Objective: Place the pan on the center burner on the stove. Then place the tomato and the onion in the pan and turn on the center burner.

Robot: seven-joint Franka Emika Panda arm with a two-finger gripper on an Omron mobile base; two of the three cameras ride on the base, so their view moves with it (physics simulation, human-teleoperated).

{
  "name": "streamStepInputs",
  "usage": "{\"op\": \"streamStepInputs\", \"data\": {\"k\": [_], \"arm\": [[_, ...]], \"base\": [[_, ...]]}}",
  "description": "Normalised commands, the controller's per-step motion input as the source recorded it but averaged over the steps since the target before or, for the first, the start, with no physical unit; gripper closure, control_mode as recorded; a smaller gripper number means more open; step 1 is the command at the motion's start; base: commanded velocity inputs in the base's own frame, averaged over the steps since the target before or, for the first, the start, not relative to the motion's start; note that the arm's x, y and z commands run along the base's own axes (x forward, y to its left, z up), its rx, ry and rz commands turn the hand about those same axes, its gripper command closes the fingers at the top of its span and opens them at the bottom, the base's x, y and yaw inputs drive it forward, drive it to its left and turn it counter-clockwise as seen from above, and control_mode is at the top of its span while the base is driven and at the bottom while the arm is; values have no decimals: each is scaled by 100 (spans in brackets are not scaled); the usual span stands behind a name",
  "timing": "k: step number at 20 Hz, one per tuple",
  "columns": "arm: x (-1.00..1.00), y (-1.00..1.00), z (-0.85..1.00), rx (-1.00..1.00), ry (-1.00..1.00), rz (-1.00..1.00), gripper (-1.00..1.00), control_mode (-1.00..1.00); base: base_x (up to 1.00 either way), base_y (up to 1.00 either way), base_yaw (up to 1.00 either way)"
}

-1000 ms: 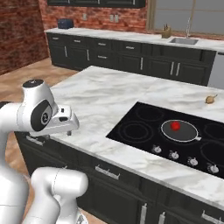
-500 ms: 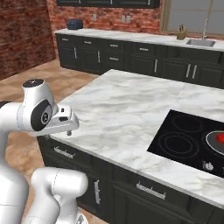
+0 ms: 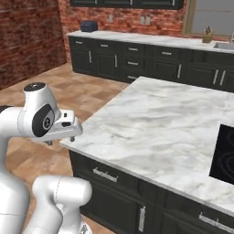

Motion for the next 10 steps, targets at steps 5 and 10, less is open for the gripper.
{"op": "streamStepInputs", "data": {"k": [5, 10], "arm": [[0, 0, 0, 0, 0, 0, -100, 100], [0, 0, 0, 0, 0, 0, -100, 100]], "base": [[0, 84, -1], [-7, 77, -5]]}}
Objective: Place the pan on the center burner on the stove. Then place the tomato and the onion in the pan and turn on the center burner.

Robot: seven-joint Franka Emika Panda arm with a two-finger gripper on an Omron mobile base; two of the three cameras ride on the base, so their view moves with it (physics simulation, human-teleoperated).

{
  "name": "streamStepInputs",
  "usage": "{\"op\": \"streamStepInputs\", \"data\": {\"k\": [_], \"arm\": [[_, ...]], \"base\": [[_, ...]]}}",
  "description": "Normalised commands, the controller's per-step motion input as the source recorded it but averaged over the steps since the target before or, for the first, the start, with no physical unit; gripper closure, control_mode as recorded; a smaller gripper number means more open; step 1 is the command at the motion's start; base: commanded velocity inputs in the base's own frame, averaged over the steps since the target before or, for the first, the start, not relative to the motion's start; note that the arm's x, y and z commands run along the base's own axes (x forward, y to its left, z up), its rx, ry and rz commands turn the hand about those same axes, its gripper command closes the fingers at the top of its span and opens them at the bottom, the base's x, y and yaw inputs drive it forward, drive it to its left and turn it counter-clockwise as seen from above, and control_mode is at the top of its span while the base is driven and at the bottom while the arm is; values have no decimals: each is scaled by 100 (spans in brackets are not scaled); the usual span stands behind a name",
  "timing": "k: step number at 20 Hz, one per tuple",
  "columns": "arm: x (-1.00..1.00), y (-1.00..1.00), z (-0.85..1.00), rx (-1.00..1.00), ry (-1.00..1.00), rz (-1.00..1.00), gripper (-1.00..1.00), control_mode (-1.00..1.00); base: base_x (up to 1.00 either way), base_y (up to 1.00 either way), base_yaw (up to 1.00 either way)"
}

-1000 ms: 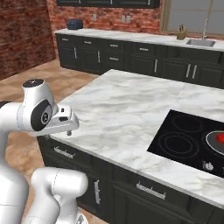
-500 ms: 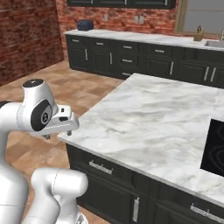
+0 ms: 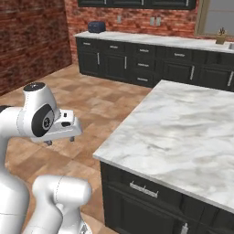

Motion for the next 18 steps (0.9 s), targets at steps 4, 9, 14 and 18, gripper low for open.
{"op": "streamStepInputs", "data": {"k": [4, 9, 14, 18], "arm": [[0, 0, 0, 0, 0, 0, -100, 100], [0, 0, 0, 0, 0, 0, -100, 100], [0, 0, 0, 0, 0, 0, -100, 100], [0, 0, 0, 0, 0, 0, -100, 100]], "base": [[-14, 76, -8], [-18, 72, -13], [-22, 65, -19], [-19, 62, -22]]}}
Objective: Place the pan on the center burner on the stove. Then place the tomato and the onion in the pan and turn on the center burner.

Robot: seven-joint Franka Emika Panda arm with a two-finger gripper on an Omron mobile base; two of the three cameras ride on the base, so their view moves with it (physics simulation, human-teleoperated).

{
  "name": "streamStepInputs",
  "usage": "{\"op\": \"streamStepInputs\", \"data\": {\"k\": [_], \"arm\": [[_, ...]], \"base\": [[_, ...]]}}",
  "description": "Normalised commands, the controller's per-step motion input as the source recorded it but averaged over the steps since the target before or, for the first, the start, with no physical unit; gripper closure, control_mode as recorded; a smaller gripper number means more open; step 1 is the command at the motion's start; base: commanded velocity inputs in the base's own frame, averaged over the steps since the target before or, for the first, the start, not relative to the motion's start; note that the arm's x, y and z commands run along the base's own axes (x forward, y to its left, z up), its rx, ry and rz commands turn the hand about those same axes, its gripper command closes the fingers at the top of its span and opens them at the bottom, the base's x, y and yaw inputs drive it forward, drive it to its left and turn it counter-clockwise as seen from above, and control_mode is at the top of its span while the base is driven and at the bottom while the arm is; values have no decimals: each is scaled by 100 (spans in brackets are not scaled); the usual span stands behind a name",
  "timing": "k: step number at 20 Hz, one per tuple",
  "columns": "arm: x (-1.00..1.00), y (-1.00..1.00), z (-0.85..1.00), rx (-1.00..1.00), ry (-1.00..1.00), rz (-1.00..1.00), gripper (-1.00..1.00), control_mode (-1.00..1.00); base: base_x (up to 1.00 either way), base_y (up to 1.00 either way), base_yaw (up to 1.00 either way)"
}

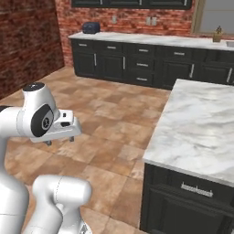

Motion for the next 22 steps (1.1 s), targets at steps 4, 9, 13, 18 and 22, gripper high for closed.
{"op": "streamStepInputs", "data": {"k": [4, 9, 13, 18, 22], "arm": [[0, 0, 0, 0, 0, 0, -100, 100], [0, 0, 0, 0, 0, 0, -100, 100], [0, 0, 0, 0, 0, 0, -100, 100], [0, 0, 0, 0, 0, 0, -100, 100], [0, 0, 0, 0, 0, 0, -100, 100]], "base": [[-8, 58, -24], [0, 55, -25], [0, 53, -24], [10, 50, -22], [36, 49, -22]]}}
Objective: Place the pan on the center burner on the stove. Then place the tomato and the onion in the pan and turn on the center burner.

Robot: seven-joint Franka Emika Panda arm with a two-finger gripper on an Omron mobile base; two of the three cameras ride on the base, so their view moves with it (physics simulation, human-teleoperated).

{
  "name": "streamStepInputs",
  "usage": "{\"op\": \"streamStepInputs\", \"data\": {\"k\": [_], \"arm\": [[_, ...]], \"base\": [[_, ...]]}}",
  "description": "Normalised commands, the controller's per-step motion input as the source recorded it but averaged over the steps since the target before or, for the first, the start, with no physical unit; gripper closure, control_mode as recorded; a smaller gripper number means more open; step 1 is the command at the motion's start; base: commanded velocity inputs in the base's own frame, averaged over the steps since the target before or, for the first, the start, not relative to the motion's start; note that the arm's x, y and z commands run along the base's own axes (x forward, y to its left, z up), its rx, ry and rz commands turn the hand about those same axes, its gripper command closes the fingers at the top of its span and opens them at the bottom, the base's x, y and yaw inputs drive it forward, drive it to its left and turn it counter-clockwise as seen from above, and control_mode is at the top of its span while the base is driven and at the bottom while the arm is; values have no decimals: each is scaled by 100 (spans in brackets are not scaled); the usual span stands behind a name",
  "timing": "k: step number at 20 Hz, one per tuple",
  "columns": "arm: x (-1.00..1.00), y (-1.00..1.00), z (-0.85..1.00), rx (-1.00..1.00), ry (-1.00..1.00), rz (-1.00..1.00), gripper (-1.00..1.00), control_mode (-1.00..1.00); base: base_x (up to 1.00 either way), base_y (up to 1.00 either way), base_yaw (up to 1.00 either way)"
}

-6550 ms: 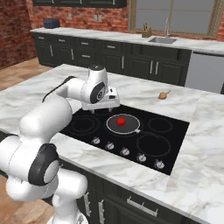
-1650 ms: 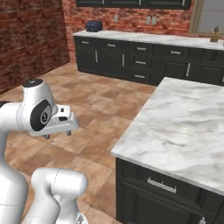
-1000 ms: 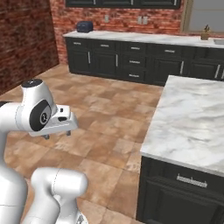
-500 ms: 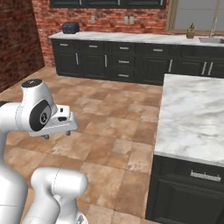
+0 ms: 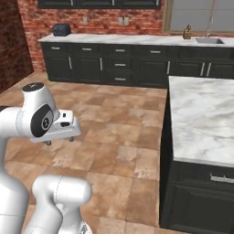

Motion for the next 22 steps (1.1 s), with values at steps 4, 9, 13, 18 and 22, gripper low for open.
{"op": "streamStepInputs", "data": {"k": [4, 9, 13, 18, 22], "arm": [[0, 0, 0, 0, 0, 0, -100, 100], [0, 0, 0, 0, 0, 0, -100, 100], [0, 0, 0, 0, 0, 0, -100, 100], [0, 0, 0, 0, 0, 0, -100, 100], [0, 0, 0, 0, 0, 0, -100, 100]], "base": [[54, 50, -21], [59, 48, -21], [58, 50, -22], [64, 55, -23], [69, 56, -24]]}}
